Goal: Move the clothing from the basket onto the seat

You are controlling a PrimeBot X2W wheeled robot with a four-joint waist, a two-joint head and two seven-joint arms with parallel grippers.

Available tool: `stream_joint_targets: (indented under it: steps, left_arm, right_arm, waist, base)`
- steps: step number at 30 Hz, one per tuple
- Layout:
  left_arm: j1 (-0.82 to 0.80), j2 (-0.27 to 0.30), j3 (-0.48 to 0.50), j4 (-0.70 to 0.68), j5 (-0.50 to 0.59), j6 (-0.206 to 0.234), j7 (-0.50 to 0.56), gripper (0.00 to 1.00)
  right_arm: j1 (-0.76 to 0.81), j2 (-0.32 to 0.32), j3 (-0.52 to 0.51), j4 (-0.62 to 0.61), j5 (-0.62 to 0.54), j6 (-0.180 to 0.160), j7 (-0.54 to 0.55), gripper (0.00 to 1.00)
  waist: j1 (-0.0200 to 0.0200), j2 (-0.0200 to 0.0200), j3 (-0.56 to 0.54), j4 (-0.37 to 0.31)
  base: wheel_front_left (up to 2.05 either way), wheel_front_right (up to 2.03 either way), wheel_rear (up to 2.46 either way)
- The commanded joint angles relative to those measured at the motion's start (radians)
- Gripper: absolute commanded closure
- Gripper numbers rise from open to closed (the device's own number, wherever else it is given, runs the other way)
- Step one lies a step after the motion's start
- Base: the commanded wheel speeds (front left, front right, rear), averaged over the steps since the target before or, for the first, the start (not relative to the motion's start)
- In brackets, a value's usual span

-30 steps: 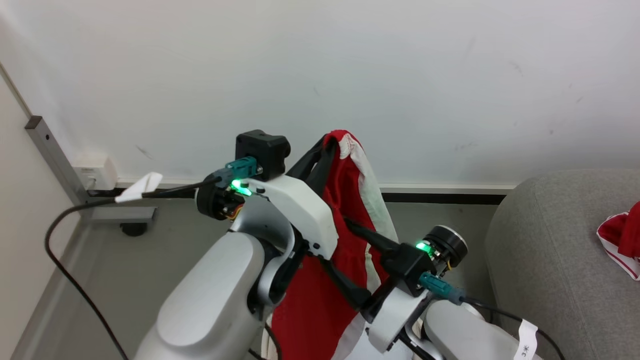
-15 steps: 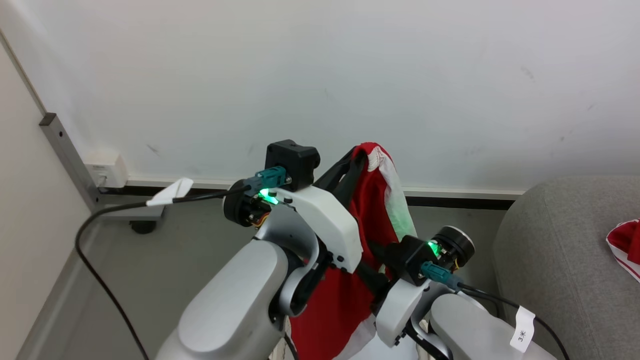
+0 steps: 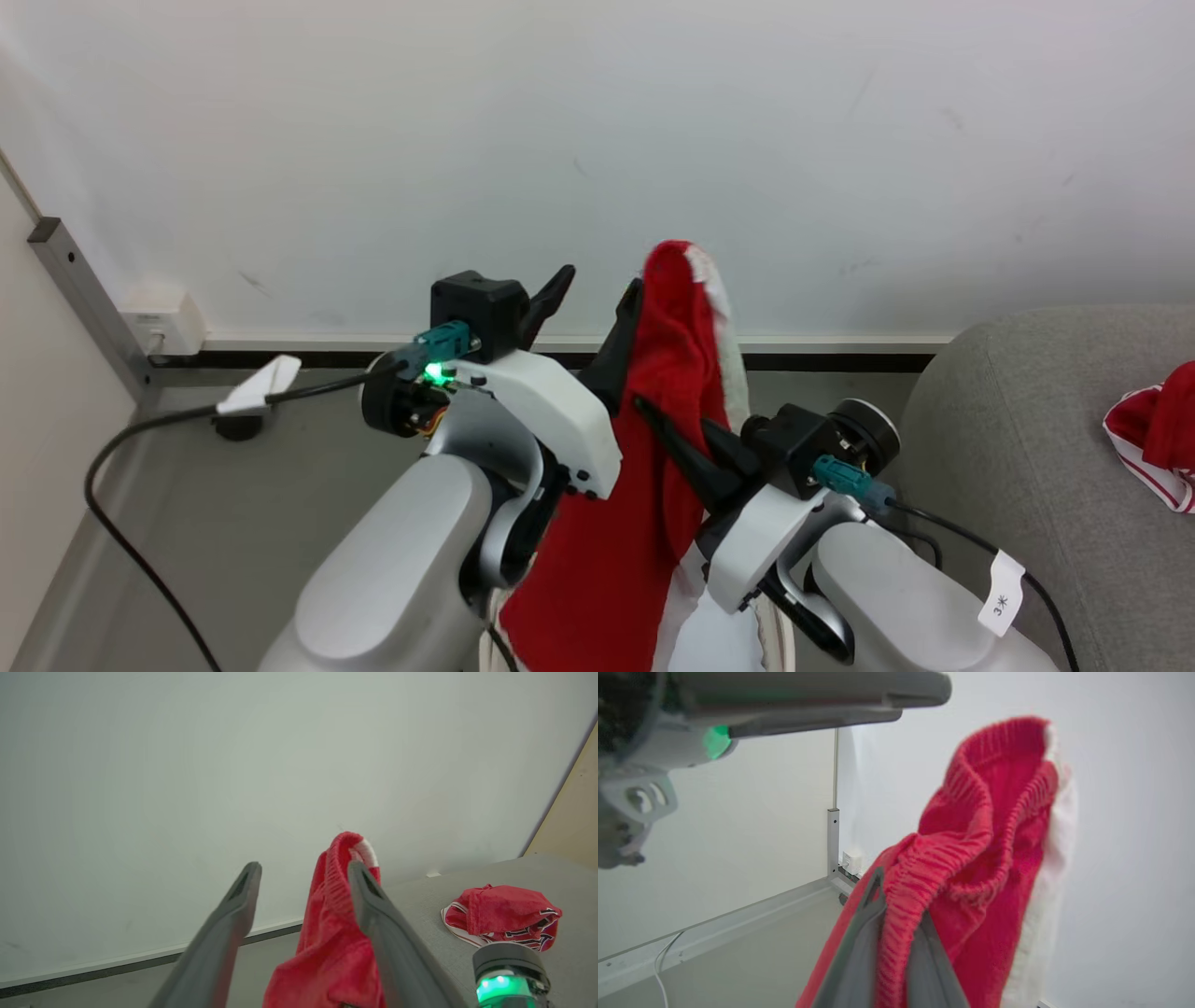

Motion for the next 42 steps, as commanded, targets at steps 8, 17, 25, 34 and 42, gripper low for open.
stream_joint_targets:
  steps: [8, 17, 25, 34, 42]
  left_arm:
    - [0.042, 0.017, -0.001, 0.009, -0.002, 0.004, -0.021, 0.00]
    - [0.066, 0.033, -0.006, 0.003, -0.010, 0.008, -0.019, 0.00]
    - [0.115, 0.055, -0.013, -0.017, -0.023, 0.000, -0.034, 0.00]
    - [0.185, 0.077, -0.038, -0.049, -0.010, -0.021, -0.099, 0.00]
    - [0.242, 0.076, -0.084, -0.098, 0.018, -0.031, -0.150, 0.00]
  right_arm:
    - [-0.012, -0.001, -0.080, 0.021, -0.022, -0.002, 0.000, 1.00]
    - [0.010, -0.001, -0.140, 0.026, -0.039, -0.002, 0.000, 1.00]
    - [0.024, -0.001, -0.218, -0.006, -0.092, -0.002, 0.000, 1.00]
    - [0.048, -0.001, -0.319, -0.057, -0.172, -0.002, 0.000, 1.00]
    - [0.112, -0.026, -0.444, -0.131, -0.265, -0.002, 0.000, 1.00]
  waist:
    - [0.0000, 0.0000, 0.003, -0.014]
    - [0.0000, 0.0000, 0.001, -0.024]
    - [0.0000, 0.0000, 0.011, -0.089]
    - [0.0000, 0.0000, 0.035, -0.227]
    - [0.0000, 0.0000, 0.061, -0.360]
  base:
    - [0.00, 0.00, 0.00]
    - [0.00, 0.00, 0.00]
    - [0.00, 0.00, 0.00]
    - [0.00, 0.00, 0.00]
    - [0.00, 0.00, 0.00]
